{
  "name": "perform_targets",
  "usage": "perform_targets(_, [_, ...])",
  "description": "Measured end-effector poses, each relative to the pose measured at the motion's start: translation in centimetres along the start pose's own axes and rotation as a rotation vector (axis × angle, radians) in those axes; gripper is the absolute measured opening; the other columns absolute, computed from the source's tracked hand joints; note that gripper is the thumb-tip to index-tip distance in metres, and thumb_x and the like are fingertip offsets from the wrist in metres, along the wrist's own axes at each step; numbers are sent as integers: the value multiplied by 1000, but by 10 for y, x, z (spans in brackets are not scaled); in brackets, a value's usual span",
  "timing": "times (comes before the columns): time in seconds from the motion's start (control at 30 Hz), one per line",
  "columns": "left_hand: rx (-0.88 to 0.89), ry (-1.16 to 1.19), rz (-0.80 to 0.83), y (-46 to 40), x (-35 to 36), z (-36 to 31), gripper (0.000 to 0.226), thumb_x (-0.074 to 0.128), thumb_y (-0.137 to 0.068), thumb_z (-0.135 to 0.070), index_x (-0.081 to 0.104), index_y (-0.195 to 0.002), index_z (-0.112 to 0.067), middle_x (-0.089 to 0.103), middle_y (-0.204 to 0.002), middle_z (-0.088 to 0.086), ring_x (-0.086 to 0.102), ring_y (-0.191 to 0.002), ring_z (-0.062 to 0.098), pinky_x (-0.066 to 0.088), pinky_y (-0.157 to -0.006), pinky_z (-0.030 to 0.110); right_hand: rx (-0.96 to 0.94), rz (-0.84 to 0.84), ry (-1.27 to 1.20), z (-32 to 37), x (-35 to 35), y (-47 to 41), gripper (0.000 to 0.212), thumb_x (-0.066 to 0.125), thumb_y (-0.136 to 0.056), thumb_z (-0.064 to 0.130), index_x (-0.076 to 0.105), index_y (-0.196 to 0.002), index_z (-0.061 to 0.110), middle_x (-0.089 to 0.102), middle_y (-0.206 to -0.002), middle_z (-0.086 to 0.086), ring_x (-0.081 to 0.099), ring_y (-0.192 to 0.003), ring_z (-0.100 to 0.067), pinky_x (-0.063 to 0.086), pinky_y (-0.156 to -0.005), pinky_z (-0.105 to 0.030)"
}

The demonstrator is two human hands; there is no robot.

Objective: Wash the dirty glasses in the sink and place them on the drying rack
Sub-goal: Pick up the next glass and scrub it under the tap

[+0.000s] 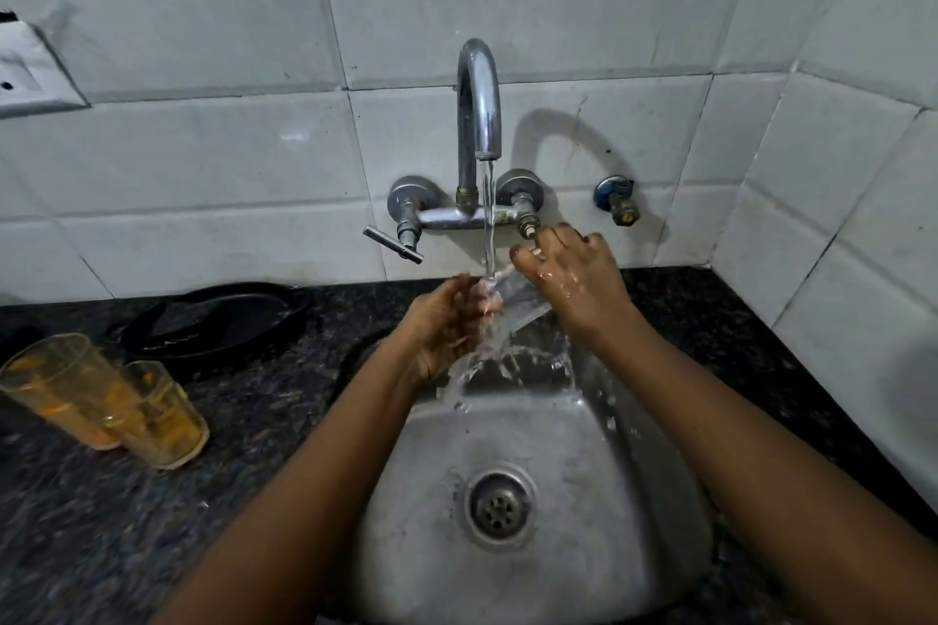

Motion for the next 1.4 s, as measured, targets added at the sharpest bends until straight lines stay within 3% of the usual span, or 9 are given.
perform_targets(0.17, [-82,40,-80,-1,-6,23,31,41,-94,-27,62,-75,-14,69,-55,-6,58,-71,11,39,-69,26,-74,30,170,4,-10,-1,61,83,-58,22,56,-113,19,61,-111,-12,57,-102,-28,46,-78,-40])
perform_targets(0.4, [281,25,300,19,19,-8,39,46,-87,6,49,-125,-4,65,-114,7,63,-100,14,49,-70,21,69,59,-229,-1,4,0,58,73,-72,14,48,-124,19,53,-124,-12,48,-113,-29,44,-86,-43])
perform_targets(0.5, [419,-626,504,27,36,-14,66,57,-76,11,37,-136,-9,52,-130,4,50,-121,15,49,-93,24,46,71,-450,4,5,0,63,74,-73,14,45,-128,18,50,-128,-10,45,-117,-27,44,-95,-43])
perform_targets(0.67, [815,-2425,88,4,31,-13,78,46,-90,-3,3,-148,-31,8,-159,4,14,-145,26,6,-115,54,-103,107,-349,14,3,2,68,73,-73,14,41,-134,18,44,-137,-10,39,-126,-25,35,-104,-44])
perform_targets(0.73, [840,-2275,73,2,35,-13,74,46,-90,-4,9,-148,-32,11,-158,5,17,-144,26,4,-116,54,-74,56,-358,12,1,1,69,75,-71,17,43,-132,18,47,-134,-11,43,-122,-27,38,-101,-45])
perform_targets(0.9, [345,-705,511,16,39,-36,22,53,-90,-8,58,-110,0,61,-105,12,59,-94,17,51,-82,21,155,27,-525,3,2,7,73,80,-66,28,44,-128,16,57,-120,-12,55,-106,-28,47,-86,-36])
perform_targets(1.03, [350,-557,315,18,40,-44,34,42,-96,-35,63,-90,-9,67,-86,7,65,-76,17,53,-71,25,287,109,-413,3,-1,13,77,79,-66,36,37,-128,18,57,-116,-10,56,-103,-29,48,-81,-37])
perform_targets(1.27, [597,-275,-597,9,39,-56,36,59,-87,-37,64,-63,-10,54,-55,-2,48,-51,10,38,-52,25,197,-142,17,43,-15,23,103,88,-42,39,38,-126,7,63,-91,-14,62,-76,-25,49,-60,-33])
perform_targets(1.4, [698,-246,-439,11,41,-58,43,64,-85,-23,44,-47,-19,42,-38,-10,37,-33,3,32,-39,15,354,230,-879,21,-9,22,71,80,-67,25,41,-125,13,61,-111,-8,63,-91,-24,53,-72,-34])
Point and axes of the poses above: each hand's wrist, its own y-axis away from the middle knuckle, its own x-axis out of the palm, z = x × y, the point moved 4 cm from there along -y, towards the middle knuckle
